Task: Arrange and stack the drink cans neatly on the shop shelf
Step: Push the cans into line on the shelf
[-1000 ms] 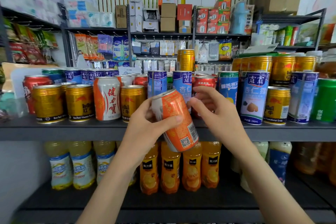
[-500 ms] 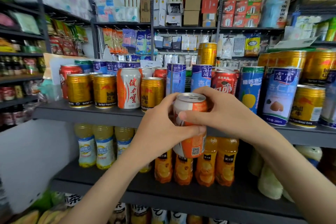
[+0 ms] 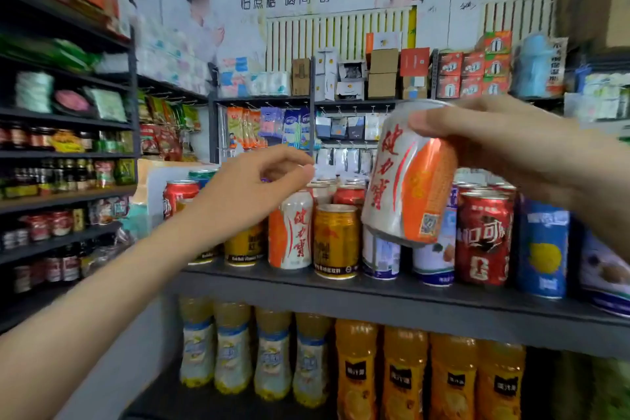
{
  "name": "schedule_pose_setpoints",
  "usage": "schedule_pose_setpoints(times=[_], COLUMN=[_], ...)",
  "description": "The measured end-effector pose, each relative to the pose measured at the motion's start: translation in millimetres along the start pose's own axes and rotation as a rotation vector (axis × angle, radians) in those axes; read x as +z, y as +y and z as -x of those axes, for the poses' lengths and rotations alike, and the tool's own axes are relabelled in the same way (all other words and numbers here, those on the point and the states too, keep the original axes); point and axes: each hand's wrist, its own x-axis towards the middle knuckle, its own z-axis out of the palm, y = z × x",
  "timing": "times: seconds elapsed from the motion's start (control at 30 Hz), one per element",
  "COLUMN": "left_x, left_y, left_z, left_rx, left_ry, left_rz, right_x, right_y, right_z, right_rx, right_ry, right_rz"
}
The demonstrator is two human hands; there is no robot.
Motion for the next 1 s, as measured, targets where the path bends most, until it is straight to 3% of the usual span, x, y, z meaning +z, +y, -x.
schedule_pose_setpoints(times=[0.1, 0.23, 0.53, 0.77, 0.87, 1.0], left_x=[-20.2, -26.4, 39.6, 69.3, 80.3, 87.3], left_y=[-18.0, -23.6, -15.6, -30.1, -35.3, -41.6], left_z=[-24.2, -64.1, -135.2, -163.3, -170.3, -172.2], left_rx=[0.016, 0.017, 0.166, 0.064, 0.024, 0.063], left_ry=[-0.036, -0.236, -0.648, -0.857, -0.888, -0.793], left_rz=[-0.085, -0.217, -0.485, -0.627, -0.577, -0.596], right_x=[4.4, 11.7, 3.7, -12.1, -17.4, -22.8], right_y=[-11.9, -21.1, -16.7, -2.2, 3.5, 6.6], right_z=[-20.8, -48.2, -77.1, -96.1, -107.7, -116.8], right_rx=[-0.015, 0.004, 0.092, 0.113, 0.118, 0.106], right_ry=[0.071, 0.179, 0.303, 0.287, 0.268, 0.240], right_rz=[-0.024, -0.033, 0.085, 0.112, 0.122, 0.141])
